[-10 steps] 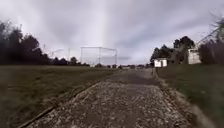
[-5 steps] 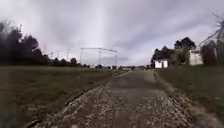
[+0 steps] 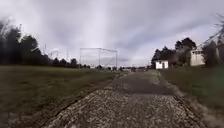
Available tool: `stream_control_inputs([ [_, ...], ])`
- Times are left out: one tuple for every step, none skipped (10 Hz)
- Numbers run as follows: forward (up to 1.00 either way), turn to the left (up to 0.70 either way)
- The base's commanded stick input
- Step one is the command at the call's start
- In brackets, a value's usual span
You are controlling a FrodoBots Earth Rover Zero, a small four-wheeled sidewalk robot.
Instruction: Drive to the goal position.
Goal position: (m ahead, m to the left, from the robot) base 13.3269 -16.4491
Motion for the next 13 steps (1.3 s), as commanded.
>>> stream_control_inputs([
  [0.70,0.00],
  [0.70,0.00],
  [0.70,0.00],
  [0.70,0.00],
  [0.70,0.00],
  [0.70,0.00],
  [0.70,0.00],
  [0.70,0.00],
  [0.70,0.00],
  [0.70,-0.02],
  [0.70,-0.10],
  [0.70,-0.18],
  [0.70,-0.25],
])
